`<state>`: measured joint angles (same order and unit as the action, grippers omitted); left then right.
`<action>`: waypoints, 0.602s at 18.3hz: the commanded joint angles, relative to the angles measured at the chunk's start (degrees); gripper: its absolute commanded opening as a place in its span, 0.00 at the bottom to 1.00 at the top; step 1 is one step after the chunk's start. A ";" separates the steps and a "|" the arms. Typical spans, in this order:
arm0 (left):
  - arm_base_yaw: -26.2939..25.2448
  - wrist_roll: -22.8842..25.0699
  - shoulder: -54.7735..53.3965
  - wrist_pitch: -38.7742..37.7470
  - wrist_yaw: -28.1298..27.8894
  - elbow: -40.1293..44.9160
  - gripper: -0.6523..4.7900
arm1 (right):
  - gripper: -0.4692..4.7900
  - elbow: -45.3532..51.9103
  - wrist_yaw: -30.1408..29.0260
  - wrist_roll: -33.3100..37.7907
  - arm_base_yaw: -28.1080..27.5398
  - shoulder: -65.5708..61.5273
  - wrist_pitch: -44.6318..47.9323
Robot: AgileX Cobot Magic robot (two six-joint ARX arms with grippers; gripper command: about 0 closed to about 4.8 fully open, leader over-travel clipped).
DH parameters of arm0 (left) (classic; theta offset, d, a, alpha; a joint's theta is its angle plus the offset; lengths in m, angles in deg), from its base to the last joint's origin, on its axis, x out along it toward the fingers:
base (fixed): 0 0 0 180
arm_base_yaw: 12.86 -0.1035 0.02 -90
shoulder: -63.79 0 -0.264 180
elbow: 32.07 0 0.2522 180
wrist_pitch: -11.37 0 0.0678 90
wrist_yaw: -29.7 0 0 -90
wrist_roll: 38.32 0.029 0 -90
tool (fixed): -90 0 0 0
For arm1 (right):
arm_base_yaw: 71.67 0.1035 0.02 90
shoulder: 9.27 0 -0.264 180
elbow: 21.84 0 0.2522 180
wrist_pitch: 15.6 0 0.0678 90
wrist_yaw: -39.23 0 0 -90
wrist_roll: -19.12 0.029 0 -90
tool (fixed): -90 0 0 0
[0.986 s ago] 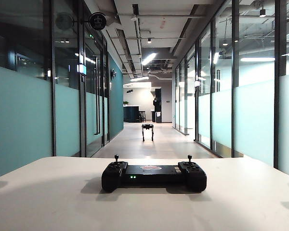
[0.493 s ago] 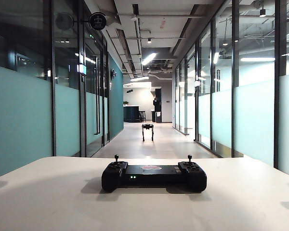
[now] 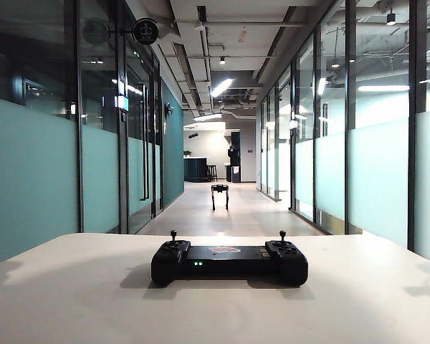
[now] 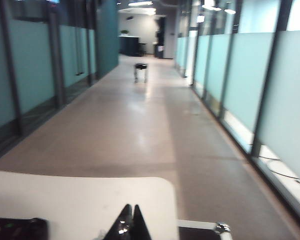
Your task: Push the left joystick on the remote control sitting on the white table backward to make the robot dog back up in a straight line until it returns close to you.
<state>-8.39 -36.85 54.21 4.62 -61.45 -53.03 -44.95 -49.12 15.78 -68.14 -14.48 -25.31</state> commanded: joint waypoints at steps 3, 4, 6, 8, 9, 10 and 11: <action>0.09 -0.90 -15.34 9.16 2.16 -6.47 0.11 | 0.08 -2.56 -4.94 0.31 0.15 -8.35 7.48; 0.09 -1.03 -19.06 10.14 3.26 -7.91 0.11 | 0.08 -2.82 -5.05 0.28 0.22 -10.34 8.68; 0.13 -2.38 -25.97 13.03 5.11 -10.29 0.11 | 0.08 -2.93 -5.05 0.31 1.14 -13.75 11.61; 0.13 -2.40 -31.45 14.08 6.62 -12.33 0.11 | 0.08 -2.93 -5.01 0.31 2.95 -16.94 14.56; 0.17 -2.40 -33.64 14.10 7.08 -13.25 0.11 | 0.08 -2.93 -4.96 0.31 4.13 -18.86 15.72; 0.46 -2.38 -35.95 14.12 7.93 -14.23 0.11 | 0.08 -2.93 -4.85 0.31 5.27 -20.52 16.70; 0.87 -2.38 -37.38 14.05 8.13 -14.80 0.11 | 0.08 -2.93 -4.15 0.31 6.47 -22.27 17.59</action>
<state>-8.11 -39.25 18.36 18.15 -54.41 -66.96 -47.66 -53.81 16.03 -62.79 -35.20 -9.97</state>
